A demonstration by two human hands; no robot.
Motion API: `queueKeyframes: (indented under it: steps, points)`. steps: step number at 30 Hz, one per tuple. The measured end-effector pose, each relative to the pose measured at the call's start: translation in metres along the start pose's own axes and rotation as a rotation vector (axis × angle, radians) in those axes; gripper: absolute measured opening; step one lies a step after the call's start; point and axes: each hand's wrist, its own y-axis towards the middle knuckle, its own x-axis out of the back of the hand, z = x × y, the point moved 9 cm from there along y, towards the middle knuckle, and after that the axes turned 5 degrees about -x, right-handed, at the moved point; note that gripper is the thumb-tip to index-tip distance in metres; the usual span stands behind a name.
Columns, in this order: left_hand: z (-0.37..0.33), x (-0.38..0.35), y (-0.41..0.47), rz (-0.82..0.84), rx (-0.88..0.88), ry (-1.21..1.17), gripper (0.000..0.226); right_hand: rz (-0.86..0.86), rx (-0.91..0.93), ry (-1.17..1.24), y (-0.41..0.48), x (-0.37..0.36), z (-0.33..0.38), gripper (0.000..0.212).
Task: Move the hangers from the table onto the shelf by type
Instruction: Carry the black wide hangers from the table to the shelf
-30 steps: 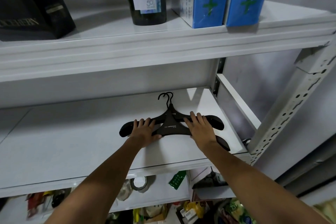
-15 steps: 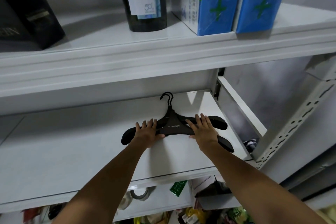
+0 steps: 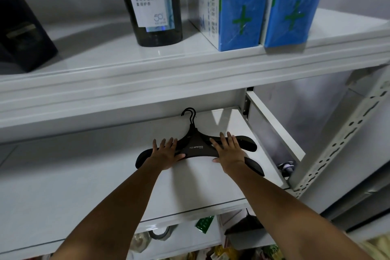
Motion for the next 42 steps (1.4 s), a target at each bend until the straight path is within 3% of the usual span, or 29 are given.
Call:
queueKeyframes:
  steps: [6,11,20,32,42]
  points:
    - [-0.022,0.042,-0.018,-0.180,-0.158,-0.052,0.071,-0.204,0.032,0.270,-0.017,0.039,-0.005,0.064]
    - [-0.057,0.105,-0.041,-0.326,-0.324,-0.074,0.067,-0.209,0.033,0.518,-0.050,0.079,-0.027,0.059]
    - [-0.167,0.165,-0.090,-0.408,-0.690,-0.028,0.058,-0.336,-0.155,0.635,-0.151,0.113,-0.101,0.056]
    - [-0.359,0.161,-0.203,-0.461,-1.225,-0.027,0.053,-0.470,-0.518,0.514,-0.341,0.095,-0.195,0.047]
    - [-0.535,0.112,-0.343,-0.391,-1.536,0.059,0.053,-0.494,-0.983,0.306,-0.587,0.054,-0.261,0.044]
